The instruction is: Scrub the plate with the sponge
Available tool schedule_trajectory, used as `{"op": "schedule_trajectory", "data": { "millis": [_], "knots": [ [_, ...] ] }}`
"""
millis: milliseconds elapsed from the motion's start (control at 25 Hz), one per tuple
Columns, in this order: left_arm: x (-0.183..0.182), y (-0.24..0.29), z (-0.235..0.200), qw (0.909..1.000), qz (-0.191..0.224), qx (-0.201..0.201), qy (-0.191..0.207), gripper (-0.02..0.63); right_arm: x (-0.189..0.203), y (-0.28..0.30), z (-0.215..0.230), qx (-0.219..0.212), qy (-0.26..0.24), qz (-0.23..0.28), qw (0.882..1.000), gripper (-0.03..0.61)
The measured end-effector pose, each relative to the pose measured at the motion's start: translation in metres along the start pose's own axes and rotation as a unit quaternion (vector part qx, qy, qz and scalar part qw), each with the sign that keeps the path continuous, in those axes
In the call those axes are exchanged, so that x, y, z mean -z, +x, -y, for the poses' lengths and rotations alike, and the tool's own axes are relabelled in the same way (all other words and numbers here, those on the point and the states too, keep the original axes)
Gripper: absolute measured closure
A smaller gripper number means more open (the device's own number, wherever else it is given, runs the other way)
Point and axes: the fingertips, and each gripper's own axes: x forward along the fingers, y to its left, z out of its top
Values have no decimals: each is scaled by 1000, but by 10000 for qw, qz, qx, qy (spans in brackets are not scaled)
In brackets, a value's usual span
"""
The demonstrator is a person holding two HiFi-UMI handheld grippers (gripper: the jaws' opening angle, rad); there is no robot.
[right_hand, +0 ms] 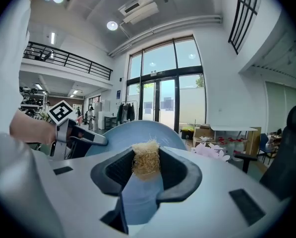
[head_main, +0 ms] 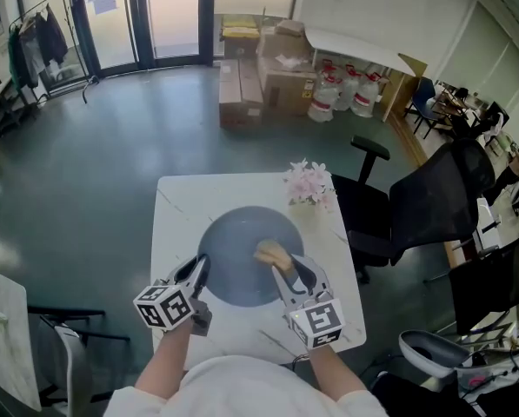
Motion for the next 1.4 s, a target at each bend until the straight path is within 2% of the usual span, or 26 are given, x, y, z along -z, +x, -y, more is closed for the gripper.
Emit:
{"op": "schedule_trajectory", "data": {
  "millis": [160, 320, 600, 720, 880, 1080, 1280, 1400],
  "knots": [
    [-8, 2, -3, 9999, 100, -17, -69, 569, 16, -8, -11, -78, 91, -164, 9998, 433],
    [-13, 2, -4, 9999, 135, -28, -13, 569, 26, -7, -37, -388, 93, -266, 9988, 433],
    [1, 3, 4, 9998, -58, 63, 155, 568, 9, 13, -66, -843, -165, -118, 9962, 433],
    [9, 3, 12, 9996, -157, 136, 188, 569, -4, 19, -55, -732, -247, -28, 9970, 433],
    [15, 3, 15, 9994, -227, 185, 163, 569, -10, 17, -24, -328, -256, 2, 9991, 433],
    [14, 5, 12, 9995, -212, 168, 158, 568, 4, 5, 4, 84, -136, -165, 9997, 433],
    [7, 6, 5, 9999, -107, 92, 82, 568, 26, -10, 9, 221, 22, -392, 9990, 433],
    [1, 6, 0, 10000, -3, 45, 12, 568, 37, -16, -2, 138, 106, -491, 9986, 433]
  ]
}}
